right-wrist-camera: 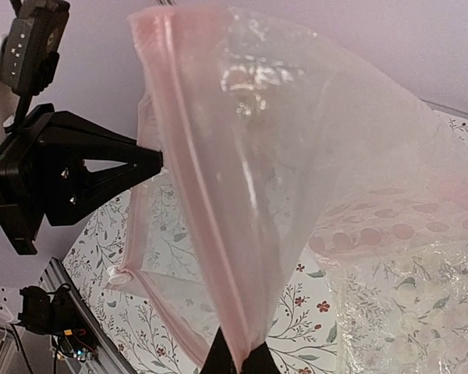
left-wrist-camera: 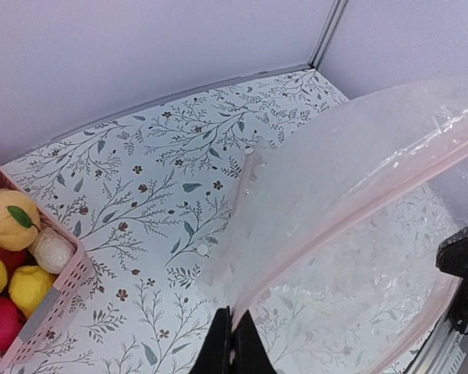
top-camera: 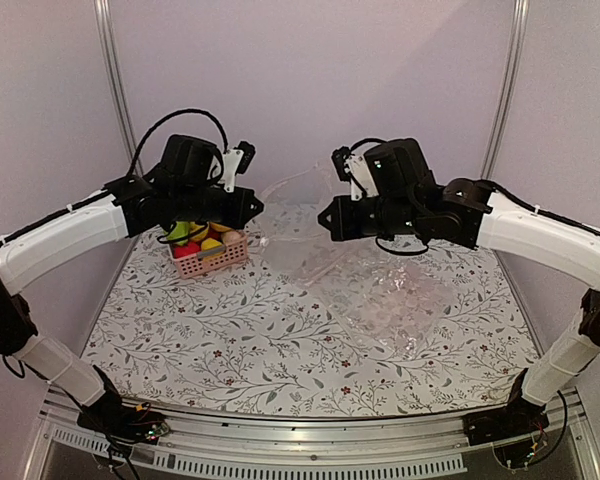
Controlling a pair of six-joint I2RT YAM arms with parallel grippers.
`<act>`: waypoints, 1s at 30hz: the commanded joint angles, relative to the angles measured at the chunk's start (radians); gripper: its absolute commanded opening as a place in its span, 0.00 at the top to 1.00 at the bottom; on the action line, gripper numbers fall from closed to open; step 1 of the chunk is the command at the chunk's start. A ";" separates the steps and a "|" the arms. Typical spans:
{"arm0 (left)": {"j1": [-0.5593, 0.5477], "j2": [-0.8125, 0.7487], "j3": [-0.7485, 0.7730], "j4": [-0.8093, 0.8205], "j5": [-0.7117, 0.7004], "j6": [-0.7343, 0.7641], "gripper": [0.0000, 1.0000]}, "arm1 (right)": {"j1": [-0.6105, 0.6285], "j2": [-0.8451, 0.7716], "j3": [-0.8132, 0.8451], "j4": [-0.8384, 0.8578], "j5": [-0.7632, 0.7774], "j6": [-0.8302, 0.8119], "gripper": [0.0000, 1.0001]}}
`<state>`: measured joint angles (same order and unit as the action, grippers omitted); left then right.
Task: Place the food in the zip-top bag and seal the zipper
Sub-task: Open the zipper food storage bag.
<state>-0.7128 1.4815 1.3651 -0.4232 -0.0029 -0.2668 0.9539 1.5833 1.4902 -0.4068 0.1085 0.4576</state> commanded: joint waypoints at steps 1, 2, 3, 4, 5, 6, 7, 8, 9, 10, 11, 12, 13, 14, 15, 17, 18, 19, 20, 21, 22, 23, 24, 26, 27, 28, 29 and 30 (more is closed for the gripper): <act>0.007 -0.030 -0.022 0.031 0.029 -0.029 1.00 | 0.003 -0.087 0.052 -0.094 -0.017 -0.115 1.00; 0.007 -0.029 -0.024 0.038 0.057 -0.034 1.00 | 0.003 -0.104 0.056 -0.110 -0.028 -0.130 1.00; 0.006 -0.029 -0.026 0.048 0.082 -0.042 1.00 | 0.004 -0.114 0.061 -0.123 -0.038 -0.150 1.00; 0.006 -0.028 -0.029 0.058 0.109 -0.048 1.00 | 0.002 -0.123 0.063 -0.136 -0.044 -0.162 1.00; 0.004 -0.027 -0.031 0.068 0.128 -0.055 1.00 | 0.003 -0.136 0.066 -0.148 -0.047 -0.174 1.00; 0.002 -0.026 -0.033 0.075 0.140 -0.063 1.00 | 0.003 -0.143 0.070 -0.164 -0.048 -0.182 1.00; -0.001 -0.024 -0.034 0.079 0.150 -0.071 1.00 | 0.003 -0.152 0.074 -0.181 -0.038 -0.197 1.00; -0.003 -0.022 -0.034 0.083 0.159 -0.081 1.00 | 0.002 -0.158 0.075 -0.202 -0.025 -0.205 1.00; -0.005 -0.021 -0.034 0.086 0.169 -0.093 1.00 | 0.003 -0.169 0.075 -0.216 -0.006 -0.216 1.00; -0.006 -0.020 -0.036 0.089 0.176 -0.109 1.00 | 0.003 -0.179 0.077 -0.231 0.010 -0.225 1.00; -0.009 -0.023 -0.042 0.095 0.183 -0.122 1.00 | 0.003 -0.185 0.079 -0.244 0.021 -0.232 1.00; -0.012 -0.027 -0.051 0.105 0.187 -0.138 1.00 | 0.003 -0.194 0.081 -0.256 0.028 -0.240 1.00; -0.017 -0.033 -0.063 0.119 0.188 -0.152 1.00 | 0.002 -0.199 0.083 -0.263 0.028 -0.244 1.00; -0.023 -0.039 -0.078 0.143 0.185 -0.162 1.00 | 0.003 -0.202 0.083 -0.265 0.018 -0.250 1.00; -0.032 -0.044 -0.092 0.156 0.175 -0.171 1.00 | 0.003 -0.205 0.081 -0.262 -0.003 -0.252 1.00; -0.049 -0.056 -0.111 0.174 0.150 -0.179 1.00 | 0.003 -0.202 0.077 -0.247 -0.063 -0.258 1.00; -0.055 -0.061 -0.115 0.179 0.135 -0.181 1.00 | 0.003 -0.198 0.075 -0.236 -0.090 -0.259 1.00; -0.060 -0.069 -0.118 0.184 0.123 -0.182 1.00 | 0.002 -0.188 0.076 -0.225 -0.137 -0.261 1.00; -0.063 -0.078 -0.121 0.186 0.113 -0.185 1.00 | 0.002 -0.181 0.077 -0.216 -0.163 -0.260 1.00; -0.065 -0.087 -0.123 0.189 0.104 -0.189 1.00 | 0.003 -0.173 0.077 -0.204 -0.179 -0.258 1.00; -0.066 -0.098 -0.124 0.192 0.096 -0.190 1.00 | 0.003 -0.166 0.075 -0.192 -0.189 -0.256 1.00; -0.068 -0.107 -0.124 0.192 0.090 -0.189 1.00 | 0.003 -0.159 0.075 -0.179 -0.198 -0.254 1.00; -0.069 -0.120 -0.125 0.190 0.078 -0.188 1.00 | 0.003 -0.152 0.073 -0.164 -0.217 -0.252 1.00; -0.071 -0.145 -0.130 0.184 0.053 -0.180 1.00 | 0.002 -0.142 0.065 -0.119 -0.266 -0.251 1.00; -0.071 -0.157 -0.132 0.179 0.038 -0.175 1.00 | 0.003 -0.140 0.059 -0.092 -0.299 -0.247 1.00; -0.071 -0.168 -0.132 0.170 0.024 -0.171 1.00 | 0.003 -0.136 0.055 -0.066 -0.326 -0.243 1.00; -0.071 -0.177 -0.132 0.161 0.013 -0.167 1.00 | 0.003 -0.131 0.056 -0.048 -0.347 -0.241 1.00; -0.071 -0.183 -0.132 0.155 0.007 -0.166 0.99 | 0.003 -0.121 0.060 -0.041 -0.353 -0.239 1.00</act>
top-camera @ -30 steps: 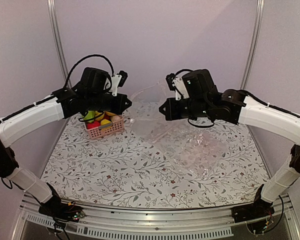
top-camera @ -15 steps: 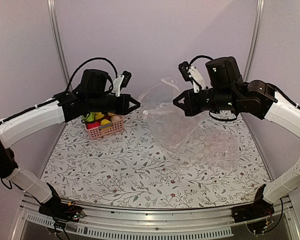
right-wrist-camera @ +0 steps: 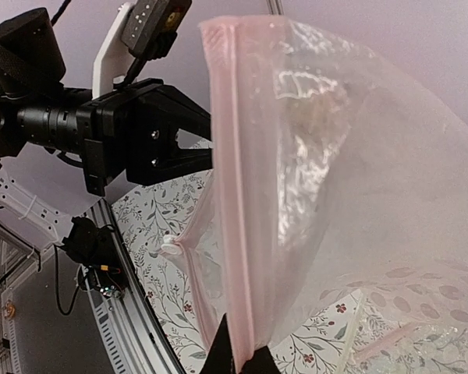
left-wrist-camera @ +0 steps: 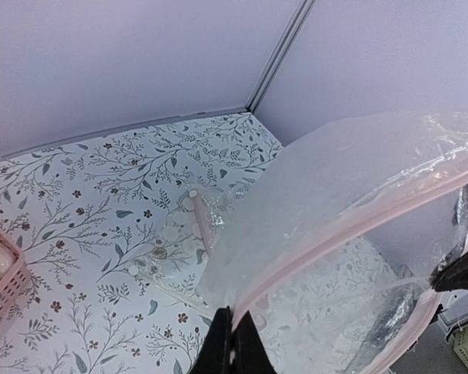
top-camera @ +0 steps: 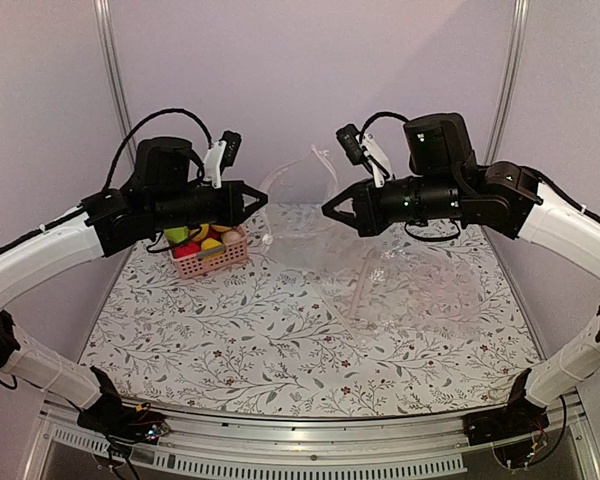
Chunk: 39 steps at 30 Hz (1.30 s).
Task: Place the food in the zip-top bag and seal the zipper
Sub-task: Open the zipper food storage bag.
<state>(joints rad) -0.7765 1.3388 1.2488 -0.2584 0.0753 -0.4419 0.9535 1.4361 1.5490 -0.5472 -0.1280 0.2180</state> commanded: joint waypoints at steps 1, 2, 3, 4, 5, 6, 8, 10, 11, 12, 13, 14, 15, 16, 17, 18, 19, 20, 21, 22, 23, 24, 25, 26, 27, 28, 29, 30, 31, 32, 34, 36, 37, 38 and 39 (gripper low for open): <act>-0.008 -0.043 -0.015 -0.014 -0.071 0.010 0.99 | 0.003 0.032 0.006 0.098 -0.106 -0.002 1.00; -0.007 -0.043 -0.015 -0.018 -0.066 0.009 0.99 | 0.003 0.035 0.011 0.091 -0.088 -0.006 1.00; -0.007 -0.042 -0.015 -0.021 -0.059 0.006 0.99 | 0.004 0.038 0.015 0.079 -0.065 -0.012 1.00; -0.007 -0.039 -0.019 -0.023 -0.053 0.002 0.99 | 0.004 0.037 0.018 0.068 -0.044 -0.018 1.00; -0.007 -0.036 -0.023 -0.023 -0.048 -0.004 0.99 | 0.003 0.034 0.018 0.058 -0.025 -0.026 1.00; -0.010 -0.032 -0.030 -0.020 -0.046 -0.011 0.99 | 0.003 0.033 0.017 0.047 -0.008 -0.031 1.00; -0.009 -0.025 -0.047 -0.008 -0.048 -0.019 0.99 | 0.004 0.018 0.011 0.023 0.037 -0.038 1.00; -0.009 -0.016 -0.064 0.014 -0.044 -0.033 0.99 | 0.004 0.001 0.002 -0.007 0.094 -0.043 1.00; -0.011 -0.010 -0.073 0.030 -0.035 -0.044 0.99 | 0.003 -0.006 -0.002 -0.023 0.117 -0.045 1.00; -0.013 -0.003 -0.080 0.048 -0.023 -0.056 0.99 | 0.003 -0.015 -0.004 -0.039 0.140 -0.050 1.00; -0.018 0.005 -0.087 0.067 -0.011 -0.070 0.99 | 0.003 -0.021 -0.003 -0.055 0.163 -0.053 1.00; -0.025 0.017 -0.093 0.086 0.001 -0.082 0.99 | 0.003 -0.030 -0.003 -0.069 0.173 -0.057 1.00; -0.033 0.030 -0.099 0.101 0.007 -0.098 0.99 | 0.004 -0.035 -0.004 -0.077 0.179 -0.062 1.00; -0.042 0.048 -0.103 0.116 0.008 -0.111 1.00 | 0.004 -0.042 -0.005 -0.083 0.180 -0.063 1.00; -0.052 0.059 -0.109 0.134 0.008 -0.127 1.00 | 0.004 -0.044 -0.008 -0.087 0.182 -0.063 1.00; -0.061 0.067 -0.119 0.154 0.002 -0.143 1.00 | 0.004 -0.044 -0.012 -0.089 0.184 -0.061 1.00; -0.069 0.075 -0.134 0.178 -0.006 -0.163 1.00 | 0.003 -0.042 -0.016 -0.091 0.187 -0.059 1.00; -0.075 0.079 -0.152 0.205 -0.012 -0.180 1.00 | 0.003 -0.038 -0.020 -0.093 0.192 -0.054 1.00; -0.077 0.081 -0.168 0.230 -0.018 -0.194 1.00 | 0.003 -0.028 -0.023 -0.093 0.195 -0.050 1.00; -0.080 0.080 -0.185 0.239 -0.026 -0.208 1.00 | 0.003 -0.018 -0.025 -0.095 0.197 -0.040 1.00; -0.081 0.082 -0.200 0.268 -0.033 -0.216 1.00 | 0.004 -0.009 -0.028 -0.095 0.197 -0.034 1.00; -0.082 0.082 -0.213 0.282 -0.041 -0.225 1.00 | 0.004 0.009 -0.031 -0.094 0.198 -0.026 1.00; -0.083 0.085 -0.223 0.286 -0.043 -0.233 1.00 | 0.003 0.020 -0.036 -0.091 0.199 -0.019 1.00; -0.084 0.089 -0.232 0.285 -0.042 -0.239 1.00 | 0.004 0.036 -0.043 -0.083 0.203 -0.010 1.00; -0.085 0.093 -0.242 0.283 -0.043 -0.245 1.00 | 0.003 0.056 -0.053 -0.072 0.207 -0.002 1.00; -0.086 0.096 -0.252 0.286 -0.042 -0.254 1.00 | 0.002 0.069 -0.061 -0.060 0.205 0.003 1.00; -0.087 0.100 -0.263 0.288 -0.040 -0.261 1.00 | 0.003 0.087 -0.065 -0.054 0.199 0.012 1.00; -0.087 0.105 -0.274 0.287 -0.036 -0.266 1.00 | 0.003 0.102 -0.064 -0.049 0.186 0.018 1.00; -0.087 0.110 -0.279 0.281 -0.037 -0.266 1.00 | 0.004 0.127 -0.062 -0.046 0.172 0.022 1.00; -0.087 0.111 -0.284 0.275 -0.042 -0.265 1.00 | 0.004 0.139 -0.060 -0.042 0.159 0.028 1.00; -0.087 0.109 -0.292 0.262 -0.067 -0.258 1.00 | 0.004 0.167 -0.057 -0.033 0.140 0.035 1.00; -0.086 0.103 -0.292 0.224 -0.097 -0.245 1.00 | 0.004 0.178 -0.055 -0.028 0.140 0.042 1.00; -0.084 0.097 -0.289 0.208 -0.116 -0.236 1.00 | 0.003 0.180 -0.054 -0.027 0.140 0.046 1.00; -0.083 0.092 -0.285 0.196 -0.129 -0.227 0.96 | 0.004 0.181 -0.053 -0.027 0.139 0.048 1.00; -0.082 0.087 -0.279 0.185 -0.137 -0.218 0.92 | 0.004 0.181 -0.053 -0.028 0.141 0.050 1.00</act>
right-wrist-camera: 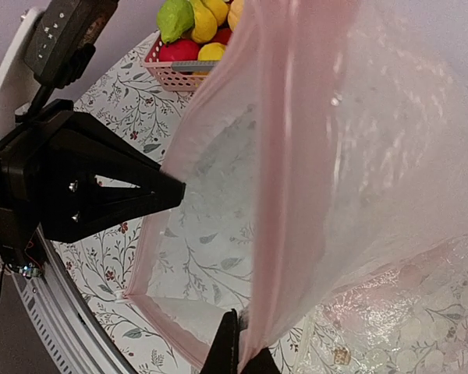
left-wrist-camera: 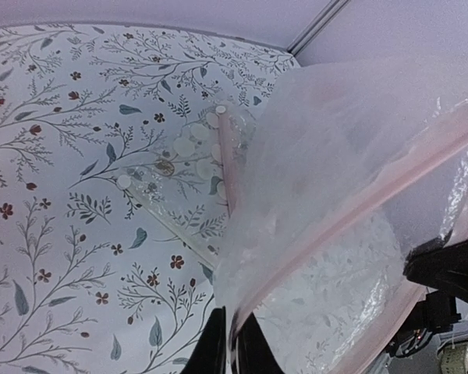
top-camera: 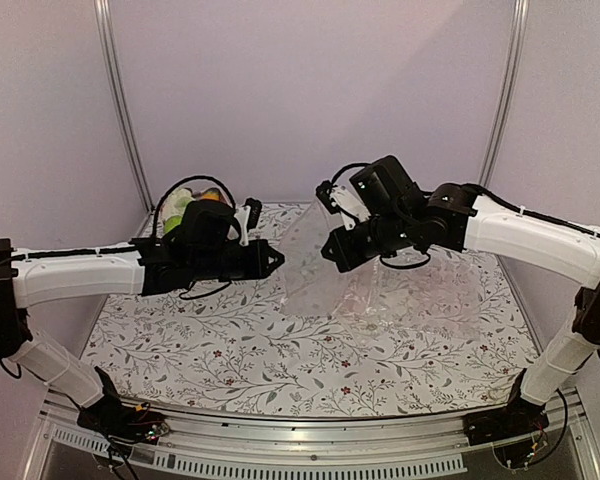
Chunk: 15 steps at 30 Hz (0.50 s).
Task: Place the food in the zip-top bag and seal the zipper
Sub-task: Open the zipper food storage bag.
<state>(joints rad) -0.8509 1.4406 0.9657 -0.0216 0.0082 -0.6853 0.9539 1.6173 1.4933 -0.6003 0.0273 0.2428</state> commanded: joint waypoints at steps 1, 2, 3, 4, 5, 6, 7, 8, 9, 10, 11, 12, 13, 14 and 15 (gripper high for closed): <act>-0.006 -0.020 0.008 -0.057 -0.074 0.035 0.90 | 0.002 0.000 0.001 0.025 -0.014 0.026 1.00; -0.002 -0.027 0.011 -0.061 -0.076 0.041 0.87 | 0.003 0.000 0.001 0.026 -0.015 0.026 1.00; 0.002 -0.033 0.013 -0.066 -0.075 0.045 0.83 | 0.003 0.000 0.002 0.026 -0.015 0.027 1.00; 0.008 -0.039 0.015 -0.071 -0.077 0.047 0.76 | 0.003 0.001 0.003 0.026 -0.016 0.029 1.00; 0.015 -0.045 0.018 -0.081 -0.077 0.046 0.65 | 0.003 0.002 0.005 0.028 -0.015 0.031 1.00; 0.021 -0.052 0.020 -0.089 -0.079 0.045 0.56 | 0.003 0.004 0.006 0.028 -0.015 0.033 1.00; 0.026 -0.059 0.021 -0.093 -0.080 0.045 0.47 | 0.003 0.006 0.008 0.028 -0.015 0.035 1.00; 0.030 -0.070 0.020 -0.095 -0.077 0.047 0.40 | 0.003 0.008 0.011 0.029 -0.014 0.036 1.00; 0.035 -0.080 0.018 -0.095 -0.072 0.053 0.33 | 0.003 0.011 0.013 0.030 -0.013 0.036 1.00; 0.038 -0.092 0.018 -0.095 -0.063 0.063 0.28 | 0.002 0.012 0.014 0.032 -0.012 0.038 1.00; 0.040 -0.102 0.021 -0.097 -0.050 0.080 0.23 | 0.003 0.014 0.015 0.034 -0.010 0.039 1.00; 0.042 -0.111 0.025 -0.101 -0.038 0.100 0.19 | 0.003 0.016 0.017 0.033 -0.008 0.040 1.00; 0.044 -0.122 0.033 -0.113 -0.030 0.122 0.14 | 0.003 0.021 0.020 0.034 -0.009 0.042 1.00; 0.048 -0.131 0.045 -0.128 -0.021 0.140 0.12 | 0.003 0.023 0.021 0.035 -0.009 0.042 1.00; 0.056 -0.139 0.058 -0.148 -0.017 0.155 0.10 | 0.004 0.025 0.023 0.035 -0.007 0.044 1.00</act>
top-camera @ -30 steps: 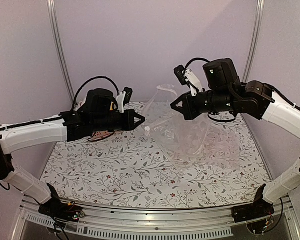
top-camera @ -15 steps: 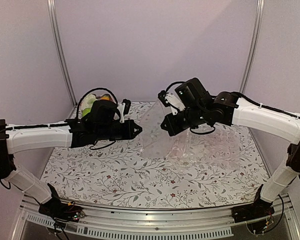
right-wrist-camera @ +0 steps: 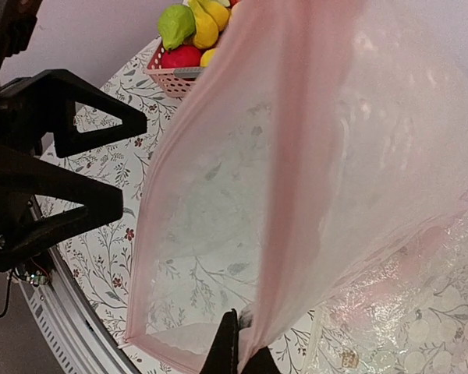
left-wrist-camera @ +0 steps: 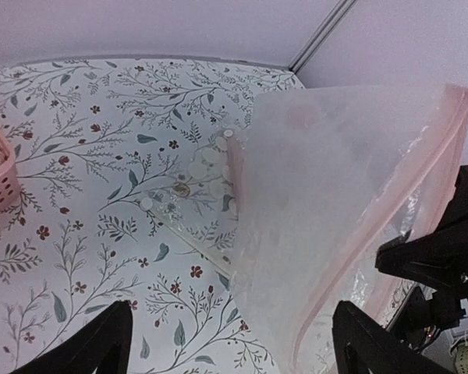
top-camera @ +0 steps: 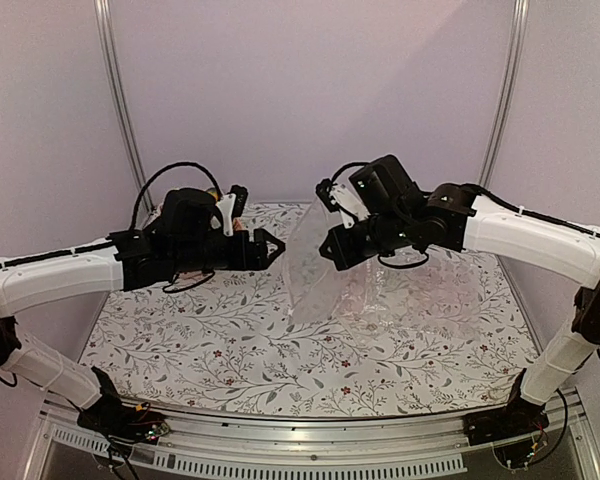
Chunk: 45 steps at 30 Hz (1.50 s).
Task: Place the food in the zip-top bag and seal the zipper
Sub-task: Open the zipper food storage bag, then pick up the fake vegetable from the bin.
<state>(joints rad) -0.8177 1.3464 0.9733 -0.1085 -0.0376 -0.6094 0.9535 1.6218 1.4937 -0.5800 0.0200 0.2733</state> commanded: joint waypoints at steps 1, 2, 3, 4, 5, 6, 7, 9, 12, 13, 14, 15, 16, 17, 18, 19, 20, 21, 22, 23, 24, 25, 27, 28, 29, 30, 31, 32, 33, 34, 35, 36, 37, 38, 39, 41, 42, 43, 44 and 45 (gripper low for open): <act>0.034 -0.054 0.065 -0.082 0.030 0.092 0.08 | 0.004 0.023 0.025 0.015 0.001 0.015 1.00; 0.047 -0.062 0.078 -0.100 0.062 0.101 0.08 | 0.004 0.025 0.026 0.015 0.001 0.016 1.00; 0.066 -0.072 0.088 -0.115 0.081 0.109 0.07 | 0.003 0.027 0.028 0.016 0.003 0.017 1.00; 0.084 -0.078 0.097 -0.127 0.100 0.117 0.07 | 0.003 0.030 0.029 0.016 0.004 0.018 1.00; 0.111 -0.086 0.111 -0.148 0.112 0.134 0.06 | 0.003 0.032 0.030 0.018 0.005 0.020 1.00; 0.129 -0.086 0.126 -0.176 0.117 0.152 0.06 | 0.004 0.034 0.030 0.018 0.007 0.022 1.00; 0.146 -0.085 0.146 -0.207 0.115 0.169 0.06 | 0.004 0.037 0.031 0.020 0.009 0.025 1.00; 0.182 -0.076 0.183 -0.272 0.114 0.193 0.06 | 0.003 0.039 0.031 0.022 0.012 0.029 1.00; 0.234 -0.061 0.223 -0.339 0.113 0.223 0.06 | 0.004 0.042 0.032 0.022 0.015 0.034 1.00; 0.251 -0.055 0.236 -0.358 0.100 0.238 0.06 | 0.004 0.044 0.033 0.023 0.014 0.034 1.00; 0.265 -0.045 0.250 -0.383 0.073 0.259 0.05 | 0.004 0.044 0.033 0.024 0.015 0.034 1.00; 0.289 -0.030 0.270 -0.410 0.046 0.284 0.05 | 0.004 0.044 0.032 0.022 0.016 0.035 1.00; 0.318 -0.019 0.279 -0.426 0.006 0.296 0.04 | 0.004 0.044 0.033 0.024 0.016 0.034 1.00; 0.354 -0.007 0.285 -0.433 -0.006 0.300 0.04 | 0.004 0.044 0.033 0.024 0.017 0.035 1.00; 0.396 0.003 0.286 -0.432 0.012 0.300 0.04 | 0.003 0.044 0.034 0.024 0.018 0.034 1.00; 0.439 0.013 0.288 -0.430 0.026 0.296 0.04 | 0.003 0.044 0.036 0.025 0.019 0.034 1.00; 0.474 0.021 0.293 -0.429 0.042 0.289 0.04 | 0.004 0.044 0.036 0.025 0.021 0.035 1.00; 0.506 0.028 0.299 -0.426 0.062 0.286 0.04 | 0.004 0.044 0.037 0.025 0.022 0.033 1.00; 0.527 0.035 0.308 -0.421 0.066 0.284 0.04 | 0.003 0.043 0.037 0.024 0.024 0.032 1.00; 0.550 0.043 0.321 -0.413 0.066 0.283 0.05 | 0.004 0.043 0.038 0.025 0.024 0.031 1.00; 0.578 0.056 0.331 -0.408 0.070 0.282 0.05 | 0.003 0.043 0.039 0.026 0.024 0.029 1.00; 0.600 0.078 0.347 -0.405 0.075 0.280 0.05 | 0.003 0.041 0.039 0.030 0.024 0.029 1.00; 0.645 0.123 0.381 -0.400 0.093 0.274 0.05 | 0.004 0.044 0.039 0.038 0.018 0.029 1.00; 0.663 0.151 0.402 -0.397 0.096 0.275 0.04 | 0.003 0.045 0.040 0.042 0.012 0.028 1.00; 0.677 0.178 0.422 -0.395 0.087 0.278 0.04 | 0.004 0.047 0.040 0.047 0.008 0.026 1.00; 0.688 0.213 0.449 -0.395 0.067 0.282 0.04 | 0.003 0.049 0.040 0.051 0.006 0.026 1.00; 0.694 0.247 0.479 -0.397 0.046 0.292 0.05 | 0.002 0.051 0.040 0.056 0.001 0.025 1.00; 0.695 0.288 0.513 -0.404 -0.009 0.310 0.04 | 0.002 0.054 0.040 0.059 -0.002 0.024 1.00; 0.697 0.330 0.563 -0.419 -0.043 0.321 0.05 | 0.003 0.057 0.041 0.063 -0.005 0.024 1.00; 0.700 0.373 0.602 -0.433 -0.066 0.329 0.05 | 0.003 0.060 0.042 0.064 -0.007 0.024 1.00; 0.704 0.417 0.642 -0.448 -0.082 0.334 0.05 | 0.003 0.062 0.042 0.066 -0.008 0.025 1.00; 0.709 0.456 0.680 -0.462 -0.090 0.336 0.05 | 0.004 0.065 0.042 0.067 -0.008 0.025 1.00; 0.715 0.498 0.713 -0.473 -0.091 0.336 0.05 | 0.004 0.065 0.041 0.069 -0.009 0.026 1.00; 0.719 0.545 0.745 -0.479 -0.090 0.335 0.04 | 0.003 0.067 0.039 0.072 -0.009 0.028 1.00; 0.721 0.576 0.773 -0.481 -0.090 0.334 0.05 | 0.003 0.067 0.039 0.073 -0.008 0.029 1.00; 0.724 0.641 0.848 -0.496 -0.096 0.341 0.04 | 0.003 0.070 0.039 0.077 -0.035 0.032 1.00; 0.725 0.677 0.887 -0.508 -0.097 0.340 0.04 | 0.004 0.072 0.039 0.078 -0.046 0.033 1.00; 0.727 0.711 0.924 -0.524 -0.099 0.341 0.04 | 0.004 0.074 0.039 0.081 -0.051 0.036 1.00; 0.729 0.740 0.960 -0.536 -0.104 0.340 0.04 | 0.003 0.076 0.041 0.083 -0.056 0.038 1.00; 0.729 0.771 0.991 -0.550 -0.106 0.338 0.03 | 0.003 0.077 0.042 0.083 -0.059 0.041 1.00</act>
<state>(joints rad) -0.1032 2.0285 1.8473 -0.5846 -0.1165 -0.2855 0.9539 1.6764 1.5120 -0.5190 -0.0055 0.3000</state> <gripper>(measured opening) 0.962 0.005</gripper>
